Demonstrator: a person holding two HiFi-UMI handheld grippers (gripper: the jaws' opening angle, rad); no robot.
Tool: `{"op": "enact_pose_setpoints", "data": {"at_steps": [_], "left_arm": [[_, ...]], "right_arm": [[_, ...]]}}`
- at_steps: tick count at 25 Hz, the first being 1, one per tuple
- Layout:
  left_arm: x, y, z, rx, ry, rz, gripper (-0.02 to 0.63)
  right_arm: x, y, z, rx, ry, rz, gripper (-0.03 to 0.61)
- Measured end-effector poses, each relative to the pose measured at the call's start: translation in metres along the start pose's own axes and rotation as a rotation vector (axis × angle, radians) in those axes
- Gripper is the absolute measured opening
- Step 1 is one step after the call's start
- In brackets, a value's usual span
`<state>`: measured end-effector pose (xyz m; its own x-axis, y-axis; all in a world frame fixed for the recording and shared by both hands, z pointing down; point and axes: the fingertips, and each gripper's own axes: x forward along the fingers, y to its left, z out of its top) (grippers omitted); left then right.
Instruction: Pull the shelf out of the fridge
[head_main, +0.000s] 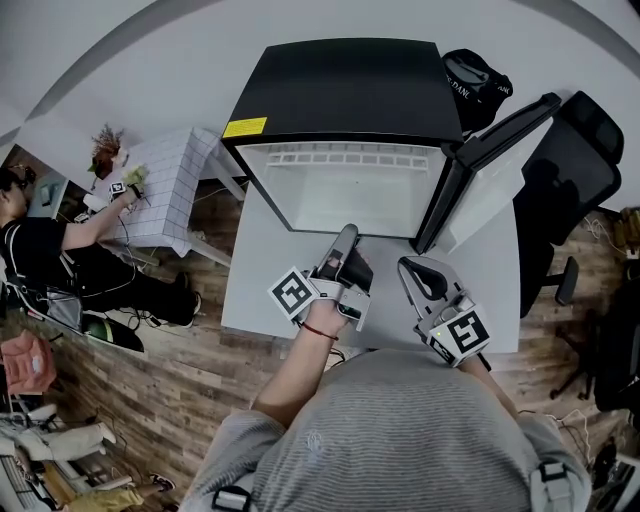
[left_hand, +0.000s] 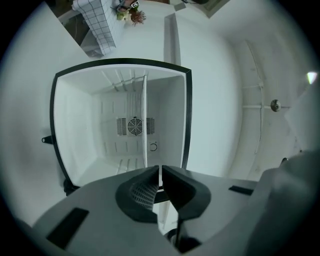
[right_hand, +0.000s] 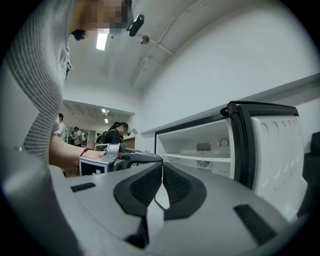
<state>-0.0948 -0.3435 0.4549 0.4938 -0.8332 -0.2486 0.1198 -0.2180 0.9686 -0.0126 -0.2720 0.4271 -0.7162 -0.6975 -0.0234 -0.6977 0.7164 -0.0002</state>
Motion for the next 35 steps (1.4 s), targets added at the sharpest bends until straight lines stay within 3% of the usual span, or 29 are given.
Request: {"op": "enact_pose_setpoints", "data": {"at_steps": [7, 11, 15, 35], "left_arm": [[0.017, 0.006, 0.01, 0.037, -0.015, 0.021, 0.017], [0.026, 0.016, 0.019, 0.103, -0.012, 0.054, 0.096], [0.036, 0.024, 0.033, 0.15, -0.03, 0.072, 0.117], [0.097, 0.041, 0.081, 0.146, -0.159, 0.099, 0.176]], "right_arm": [[-0.002, -0.002, 0.001, -0.003, 0.004, -0.002, 0.014], [-0.004, -0.003, 0.001, -0.004, 0.004, -0.005, 0.014], [-0.006, -0.006, 0.001, -0.004, 0.006, -0.013, 0.014], [-0.008, -0.013, -0.003, 0.012, 0.018, -0.027, 0.014]]}}
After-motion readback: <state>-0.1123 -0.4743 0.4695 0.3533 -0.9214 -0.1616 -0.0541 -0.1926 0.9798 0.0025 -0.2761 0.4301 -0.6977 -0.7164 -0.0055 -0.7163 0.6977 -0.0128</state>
